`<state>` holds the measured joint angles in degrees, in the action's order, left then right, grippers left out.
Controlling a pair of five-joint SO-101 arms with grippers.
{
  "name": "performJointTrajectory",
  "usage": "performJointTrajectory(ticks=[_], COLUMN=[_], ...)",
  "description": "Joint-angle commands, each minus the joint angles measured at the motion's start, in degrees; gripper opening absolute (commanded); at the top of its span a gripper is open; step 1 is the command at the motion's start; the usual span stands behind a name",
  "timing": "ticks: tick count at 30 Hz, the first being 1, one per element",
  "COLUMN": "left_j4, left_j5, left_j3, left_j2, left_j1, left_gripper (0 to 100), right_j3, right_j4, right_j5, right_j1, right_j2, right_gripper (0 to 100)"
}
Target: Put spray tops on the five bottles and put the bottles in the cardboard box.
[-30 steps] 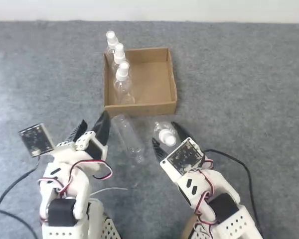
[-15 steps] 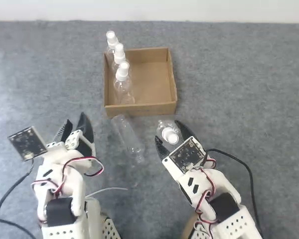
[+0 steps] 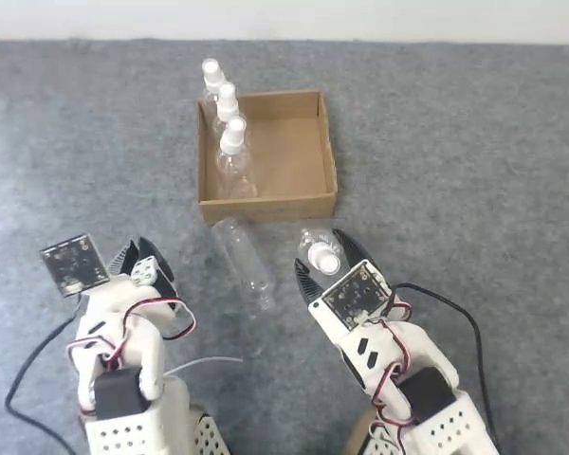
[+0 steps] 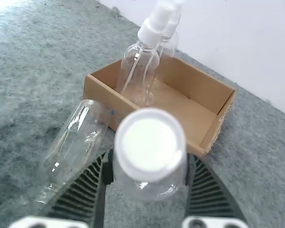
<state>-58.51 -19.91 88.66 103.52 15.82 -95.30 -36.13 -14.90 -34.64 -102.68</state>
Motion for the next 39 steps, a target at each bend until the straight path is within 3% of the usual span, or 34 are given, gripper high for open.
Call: performJointTrajectory(ticks=[1, 7, 14, 30, 39], left_j4=[1.7, 2.5, 9.1, 9.3, 9.3], left_j5=[0.7, 7.3, 7.5, 7.6, 7.6], left_j3=[-0.2, 1.9, 5.1, 5.1, 5.1], left_j2=[1.0, 1.0, 1.0, 1.0, 1.0], left_j1=[0.2, -0.3, 0.2, 0.1, 0.1], left_gripper=[4, 4, 4, 4, 4], right_j3=[-0.5, 7.1, 12.0, 27.7, 39.9], right_j4=[-0.5, -7.5, -12.0, -17.3, -16.7], right_j5=[-0.6, -0.5, -0.5, -3.1, -3.8], right_j1=[0.7, 0.7, 0.6, 0.4, 0.6], right_j2=[-1.0, -1.0, -0.4, -0.1, 16.0], right_gripper=[10.2, 10.2, 10.2, 10.3, 10.3])
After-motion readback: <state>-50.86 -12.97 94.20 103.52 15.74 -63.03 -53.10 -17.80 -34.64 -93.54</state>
